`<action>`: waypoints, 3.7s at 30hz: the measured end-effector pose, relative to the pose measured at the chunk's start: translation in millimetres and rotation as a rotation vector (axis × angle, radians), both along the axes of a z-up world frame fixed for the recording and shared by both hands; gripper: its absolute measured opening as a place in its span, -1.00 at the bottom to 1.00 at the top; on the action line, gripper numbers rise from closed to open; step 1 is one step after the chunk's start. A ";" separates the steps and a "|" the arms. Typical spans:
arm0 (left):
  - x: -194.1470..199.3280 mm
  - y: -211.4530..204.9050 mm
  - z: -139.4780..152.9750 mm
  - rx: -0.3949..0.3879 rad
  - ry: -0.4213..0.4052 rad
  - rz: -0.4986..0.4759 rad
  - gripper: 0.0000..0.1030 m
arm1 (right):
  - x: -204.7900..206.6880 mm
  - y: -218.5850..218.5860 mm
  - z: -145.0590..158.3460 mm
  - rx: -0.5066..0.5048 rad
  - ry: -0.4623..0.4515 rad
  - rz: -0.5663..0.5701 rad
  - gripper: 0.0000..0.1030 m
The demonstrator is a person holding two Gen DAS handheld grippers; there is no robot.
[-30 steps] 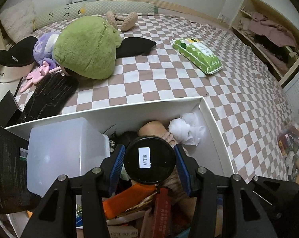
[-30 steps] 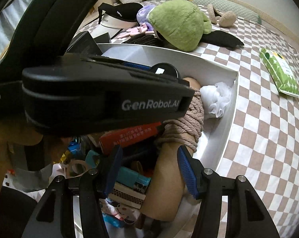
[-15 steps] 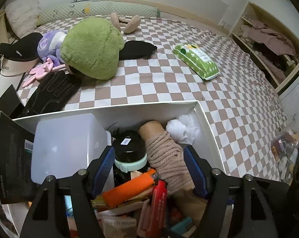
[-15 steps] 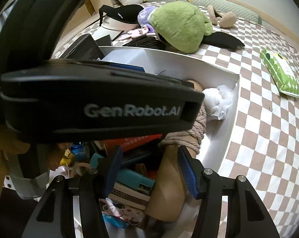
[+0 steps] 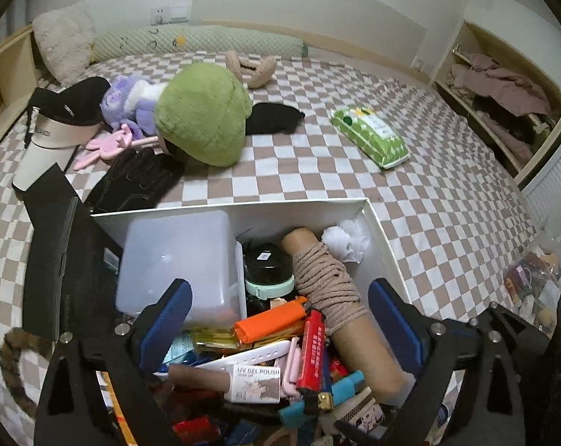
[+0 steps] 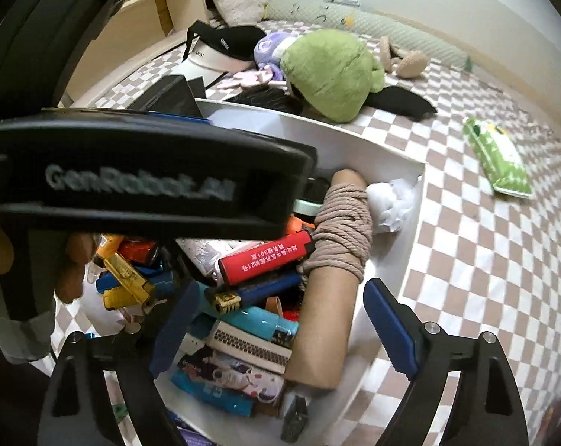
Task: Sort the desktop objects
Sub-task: 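Lower black jar into the box and open the left tool, then withdraw both tools from the box and move around its side, then lower left tool toward green clothespin while right tool reaches toward it too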
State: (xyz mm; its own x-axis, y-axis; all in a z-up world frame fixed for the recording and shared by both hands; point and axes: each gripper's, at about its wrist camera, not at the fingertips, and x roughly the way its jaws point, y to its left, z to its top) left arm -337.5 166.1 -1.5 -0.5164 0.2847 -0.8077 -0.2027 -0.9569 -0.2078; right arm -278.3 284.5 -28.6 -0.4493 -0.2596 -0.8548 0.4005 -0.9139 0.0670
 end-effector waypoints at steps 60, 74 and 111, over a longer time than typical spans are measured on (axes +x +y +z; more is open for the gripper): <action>157.9 -125.9 34.2 -0.127 0.087 -0.062 1.00 | 117.8 28.0 53.6 -0.059 0.184 -0.318 1.00; 174.0 -118.5 -0.8 -0.228 0.027 -0.154 1.00 | 133.4 29.5 18.6 0.065 0.046 -0.257 1.00; 244.3 -54.1 -126.4 -0.295 -0.301 -0.516 0.64 | 165.9 23.6 -96.6 0.049 -0.346 -0.082 0.96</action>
State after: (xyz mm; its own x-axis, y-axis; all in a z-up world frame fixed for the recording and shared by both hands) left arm -93.2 112.0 -127.9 -0.1126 0.1795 -0.9773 -0.6238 -0.7783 -0.0711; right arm -112.4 308.1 -125.2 -0.1490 -0.1895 -0.9705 0.2869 -0.9475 0.1410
